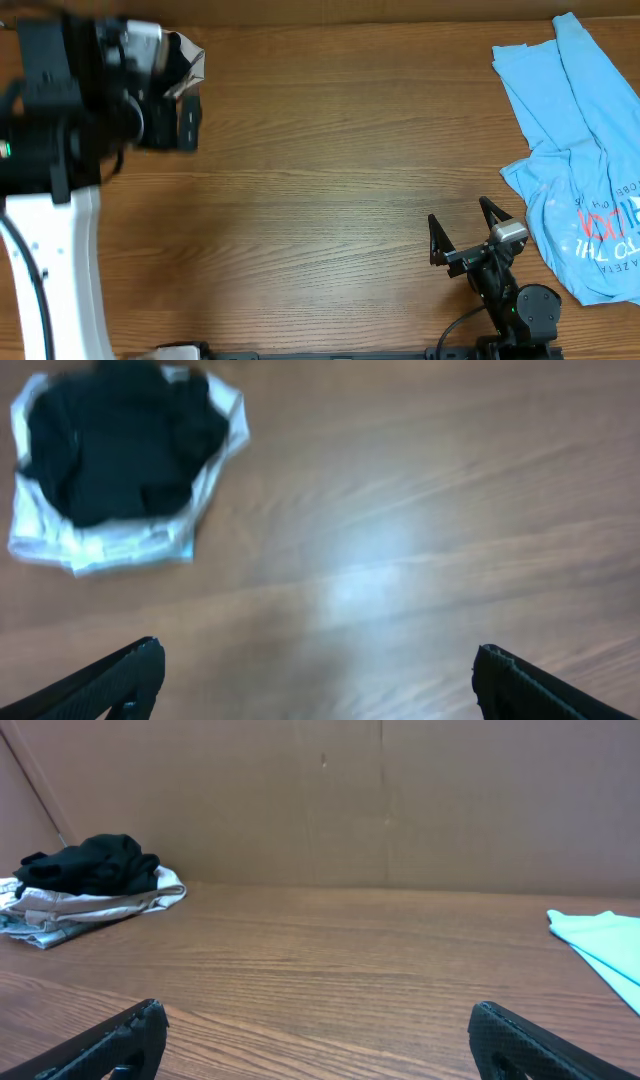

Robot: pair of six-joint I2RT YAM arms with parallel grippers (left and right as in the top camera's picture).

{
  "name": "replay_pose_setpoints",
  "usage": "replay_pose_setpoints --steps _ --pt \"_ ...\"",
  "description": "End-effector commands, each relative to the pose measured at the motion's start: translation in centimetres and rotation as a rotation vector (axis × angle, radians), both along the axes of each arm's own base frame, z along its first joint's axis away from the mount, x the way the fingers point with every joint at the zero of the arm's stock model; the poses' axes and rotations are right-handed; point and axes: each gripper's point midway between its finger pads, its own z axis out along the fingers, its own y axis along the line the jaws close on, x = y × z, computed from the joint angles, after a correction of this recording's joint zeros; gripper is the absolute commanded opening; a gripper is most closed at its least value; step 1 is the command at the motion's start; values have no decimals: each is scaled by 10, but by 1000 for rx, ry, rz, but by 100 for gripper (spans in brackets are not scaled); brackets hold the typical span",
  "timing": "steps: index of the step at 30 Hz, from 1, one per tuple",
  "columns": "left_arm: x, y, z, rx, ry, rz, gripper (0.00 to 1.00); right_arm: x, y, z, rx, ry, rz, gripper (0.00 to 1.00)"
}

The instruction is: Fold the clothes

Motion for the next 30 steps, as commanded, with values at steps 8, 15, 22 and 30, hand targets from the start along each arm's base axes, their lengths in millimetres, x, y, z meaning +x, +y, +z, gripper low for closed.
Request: replay_pose_setpoints --steps 8,15,22,30 --pt "-14 -17 -45 -45 -395 -71 100 -1 2 -1 4 -6 11 100" --pt "-34 -22 -89 -42 -649 -102 100 -1 2 -1 4 -6 11 100" --pt "-60 -18 -131 -16 -758 -78 100 -1 2 -1 4 -6 11 100" --pt "-77 -7 -153 20 -837 -17 100 -1 2 -1 4 -6 11 100"
